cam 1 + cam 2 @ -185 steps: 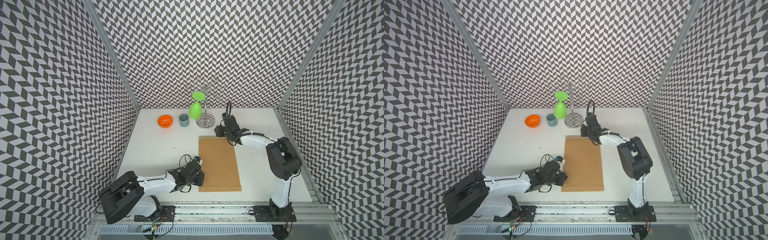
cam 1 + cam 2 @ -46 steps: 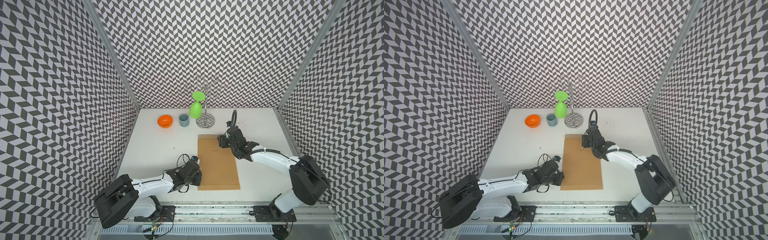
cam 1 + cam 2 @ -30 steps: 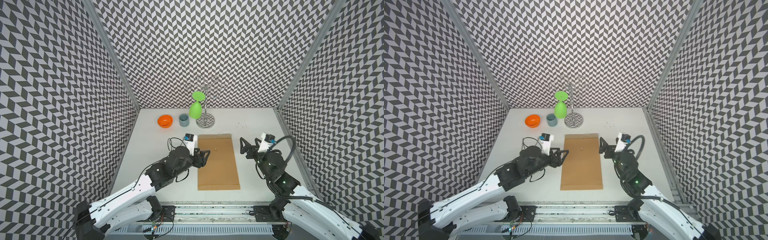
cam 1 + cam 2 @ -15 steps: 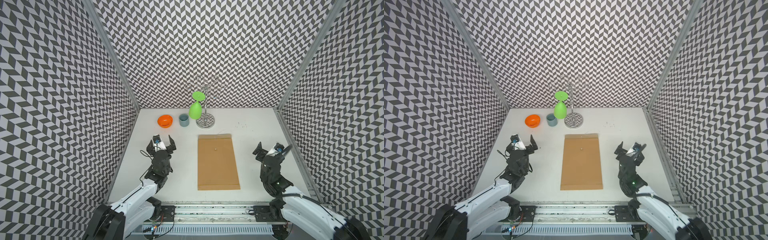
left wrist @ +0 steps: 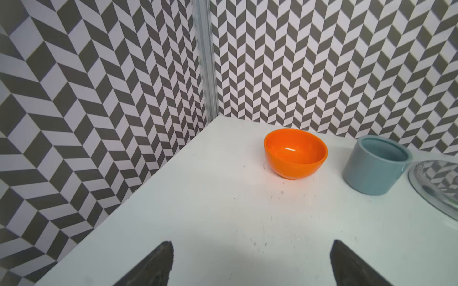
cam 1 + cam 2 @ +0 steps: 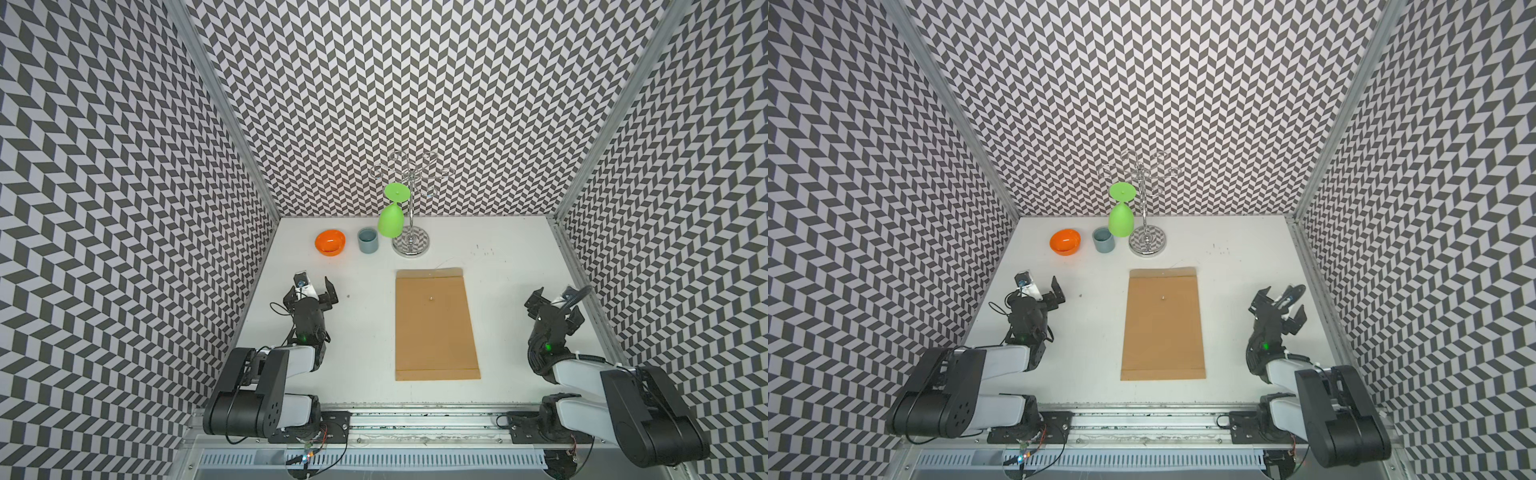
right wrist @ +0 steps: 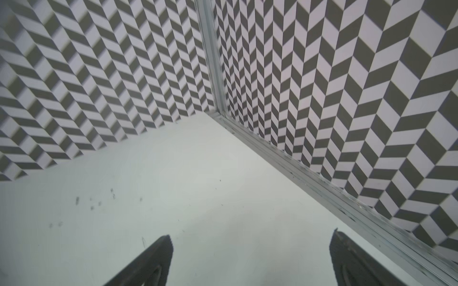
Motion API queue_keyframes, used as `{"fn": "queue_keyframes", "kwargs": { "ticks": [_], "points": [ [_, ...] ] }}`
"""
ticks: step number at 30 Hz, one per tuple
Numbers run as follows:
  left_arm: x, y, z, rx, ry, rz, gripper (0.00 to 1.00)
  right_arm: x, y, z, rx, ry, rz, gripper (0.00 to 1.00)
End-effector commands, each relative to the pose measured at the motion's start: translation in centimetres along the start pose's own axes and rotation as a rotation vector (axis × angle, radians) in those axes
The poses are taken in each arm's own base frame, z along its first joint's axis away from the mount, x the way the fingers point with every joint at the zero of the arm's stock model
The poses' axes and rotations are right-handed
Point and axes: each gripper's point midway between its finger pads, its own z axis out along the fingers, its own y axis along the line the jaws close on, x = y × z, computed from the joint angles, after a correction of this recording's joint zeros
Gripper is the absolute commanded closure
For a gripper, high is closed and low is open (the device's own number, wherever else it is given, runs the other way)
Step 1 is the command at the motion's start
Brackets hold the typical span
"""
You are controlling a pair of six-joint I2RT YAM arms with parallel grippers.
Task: Open the file bag
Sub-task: Reset both arms
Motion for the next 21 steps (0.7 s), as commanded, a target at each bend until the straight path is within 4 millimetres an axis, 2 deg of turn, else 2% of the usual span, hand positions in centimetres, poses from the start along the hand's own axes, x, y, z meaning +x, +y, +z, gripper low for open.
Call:
{"fn": "queue_keyframes", "kwargs": {
  "ticks": [1, 2, 3, 4, 5, 6, 7, 8, 9, 10, 12, 14, 16, 21],
  "points": [
    [-2.6, 0.7, -0.7, 0.073, -0.167, -0.098, 0.00, -5.3, 3.0, -0.7, -0.262, -0.245, 0.164, 0.01],
    [-2.4, -0.4, -0.4, 0.118, -0.146, -0.062, 0.01, -5.1, 5.2, -1.2, -0.382, -0.236, 0.102, 0.01],
    [-1.7, -1.8, 0.2, 0.167, -0.095, -0.027, 0.00, -3.9, 7.3, -1.1, -0.482, -0.180, 0.015, 0.01],
    [-1.0, -3.0, 0.5, 0.206, -0.085, 0.022, 0.01, -2.9, 8.3, -0.2, -0.496, -0.141, -0.023, 0.01],
    [-1.1, -3.6, 0.5, 0.220, -0.132, 0.050, 0.00, -3.3, 9.0, -0.3, -0.525, -0.179, -0.027, 0.01],
    [-1.3, -3.7, 0.4, 0.220, -0.151, 0.053, 0.00, -3.6, 9.6, -0.4, -0.548, -0.199, -0.033, 0.01],
    [-0.5, -3.7, 1.1, 0.210, -0.075, 0.049, 0.00, -3.0, 10.0, 0.1, -0.553, -0.151, -0.055, 0.01],
    [-0.2, -3.8, 1.4, 0.203, -0.046, 0.049, 0.00, -2.2, 10.2, 0.8, -0.537, -0.084, -0.076, 0.01],
    [-0.9, -3.7, 1.0, 0.198, -0.111, 0.052, 0.00, -2.0, 10.2, 1.0, -0.534, -0.078, -0.074, 0.01],
    [-1.1, -3.7, 0.8, 0.199, -0.129, 0.050, 0.00, -2.4, 10.0, 0.8, -0.530, -0.116, -0.063, 0.01],
    [-0.2, -3.9, 1.5, 0.187, -0.047, 0.058, 0.00, -2.9, 9.9, 0.4, -0.529, -0.151, -0.052, 0.01],
    [-0.9, -3.7, 0.8, 0.175, -0.118, 0.063, 0.00, -2.4, 10.3, 1.2, -0.509, -0.098, -0.073, 0.01],
    [-0.5, -3.8, 1.1, 0.161, -0.074, 0.069, 0.00, -1.4, 10.1, 1.3, -0.495, -0.058, -0.090, 0.01],
    [-0.8, -3.6, 0.5, 0.133, -0.106, 0.073, 0.00, -2.5, 10.1, 0.8, -0.501, -0.127, -0.073, 0.01]
  ]
}}
